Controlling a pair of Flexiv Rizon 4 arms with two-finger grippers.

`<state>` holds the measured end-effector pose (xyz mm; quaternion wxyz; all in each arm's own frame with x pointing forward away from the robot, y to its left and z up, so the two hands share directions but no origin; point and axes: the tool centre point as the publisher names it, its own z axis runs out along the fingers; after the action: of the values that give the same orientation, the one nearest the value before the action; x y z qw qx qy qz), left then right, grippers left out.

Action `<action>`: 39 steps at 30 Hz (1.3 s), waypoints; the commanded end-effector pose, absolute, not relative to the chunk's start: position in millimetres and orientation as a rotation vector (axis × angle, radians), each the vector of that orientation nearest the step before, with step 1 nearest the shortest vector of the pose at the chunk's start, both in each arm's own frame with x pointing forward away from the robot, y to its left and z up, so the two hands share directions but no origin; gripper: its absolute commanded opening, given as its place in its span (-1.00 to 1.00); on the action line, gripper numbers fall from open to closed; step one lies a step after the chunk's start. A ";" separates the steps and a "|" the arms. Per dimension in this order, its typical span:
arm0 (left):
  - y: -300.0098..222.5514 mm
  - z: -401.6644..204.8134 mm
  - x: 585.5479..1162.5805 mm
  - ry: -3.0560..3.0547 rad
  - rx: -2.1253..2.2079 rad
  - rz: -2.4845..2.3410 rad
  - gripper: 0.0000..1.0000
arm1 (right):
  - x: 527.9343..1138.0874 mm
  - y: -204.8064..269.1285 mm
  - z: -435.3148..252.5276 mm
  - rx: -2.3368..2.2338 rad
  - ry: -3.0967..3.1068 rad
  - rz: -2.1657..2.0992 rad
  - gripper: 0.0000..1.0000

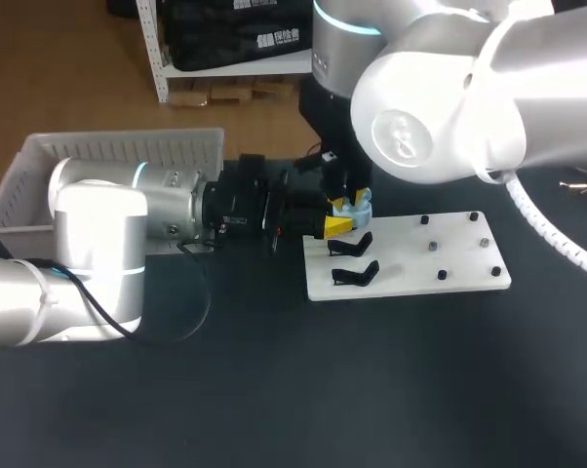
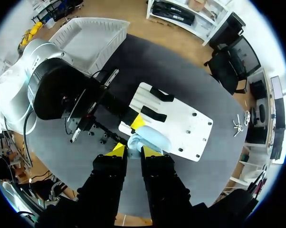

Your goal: Pick up each earbud case from the left stands, insert the matching earbuds, close the lid, and place the case in the box.

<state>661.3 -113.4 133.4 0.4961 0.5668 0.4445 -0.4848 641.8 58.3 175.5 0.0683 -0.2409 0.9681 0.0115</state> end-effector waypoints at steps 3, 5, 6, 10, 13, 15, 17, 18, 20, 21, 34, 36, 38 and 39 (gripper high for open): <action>-113.9 132.6 660.7 1.075 1.369 -1.170 -1.00 | 644.3 60.1 172.5 -0.731 2.924 0.028 -1.00; -113.9 132.6 660.7 1.075 1.369 -1.170 -1.00 | 644.9 59.9 171.8 -0.731 2.926 0.023 -1.00; -113.9 132.6 660.7 1.075 1.369 -1.170 -1.00 | 645.2 59.8 171.3 -0.732 2.927 0.019 -1.00; -113.9 132.6 660.7 1.075 1.369 -1.170 -1.00 | 645.5 59.6 169.4 -0.742 2.937 0.010 -1.00; -113.9 132.6 660.7 1.075 1.369 -1.170 -1.00 | 645.4 59.8 169.6 -0.743 2.940 0.010 -0.99; -113.9 132.6 660.7 1.075 1.369 -1.170 -1.00 | 645.3 59.5 170.6 -0.741 2.939 0.011 -0.40; -113.9 132.6 660.7 1.075 1.369 -1.170 -1.00 | 645.1 59.1 171.9 -0.738 2.936 0.011 -0.19; -113.9 132.6 660.7 1.075 1.369 -1.170 -1.00 | 645.0 58.8 172.5 -0.736 2.934 0.010 -0.07; -113.9 132.6 660.7 1.075 1.369 -1.170 -1.00 | 644.6 58.4 173.6 -0.732 2.930 0.010 0.15; -113.9 132.6 660.7 1.075 1.369 -1.170 -1.00 | 644.5 58.3 173.9 -0.731 2.928 0.011 0.23; -113.9 132.6 660.7 1.075 1.369 -1.170 -1.00 | 648.3 44.9 200.5 -0.572 2.880 0.035 1.00; -113.9 132.6 660.7 1.075 1.369 -1.170 -1.00 | 656.0 38.1 204.4 -0.482 2.879 0.033 1.00; -113.9 132.6 660.7 1.075 1.369 -1.170 -1.00 | 664.7 31.5 206.8 -0.400 2.878 0.039 1.00; -113.9 132.6 660.7 1.075 1.369 -1.170 -1.00 | 668.0 29.3 207.2 -0.376 2.879 0.044 1.00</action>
<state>661.4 -113.6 133.3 0.4962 0.5666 0.4445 -0.4849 667.4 37.3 208.2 0.1051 -0.1392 0.9846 0.0089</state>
